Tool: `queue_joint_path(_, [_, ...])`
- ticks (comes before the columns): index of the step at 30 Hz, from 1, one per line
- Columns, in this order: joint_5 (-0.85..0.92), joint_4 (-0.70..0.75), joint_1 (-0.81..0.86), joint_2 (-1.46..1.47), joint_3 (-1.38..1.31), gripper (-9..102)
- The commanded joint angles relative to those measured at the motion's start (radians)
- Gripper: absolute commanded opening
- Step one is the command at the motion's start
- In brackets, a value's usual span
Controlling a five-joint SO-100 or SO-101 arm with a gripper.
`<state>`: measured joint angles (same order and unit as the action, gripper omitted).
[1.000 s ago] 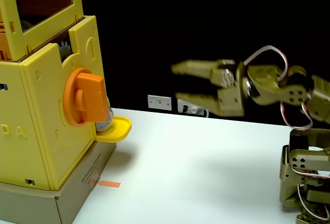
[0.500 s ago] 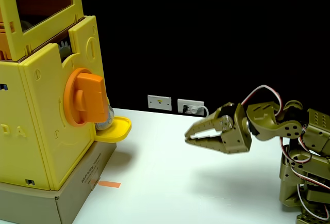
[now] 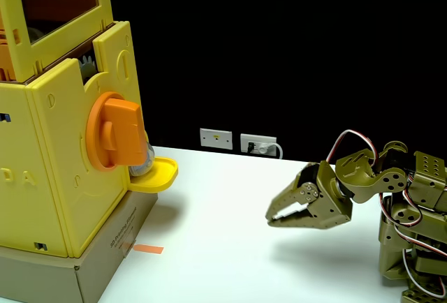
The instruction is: Turn the button of vending machine.
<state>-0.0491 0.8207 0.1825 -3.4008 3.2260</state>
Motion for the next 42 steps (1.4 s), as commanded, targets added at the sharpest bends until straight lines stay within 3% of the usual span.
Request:
queue_joint_path(1, [-0.031,0.049,-0.017,-0.143,0.031,1])
queue_joint_path(11, [-0.037,0.256,-0.034,-0.144,0.026,1])
queue_joint_path(42, [-0.080,0.201,-0.037,-0.147,0.055,-1])
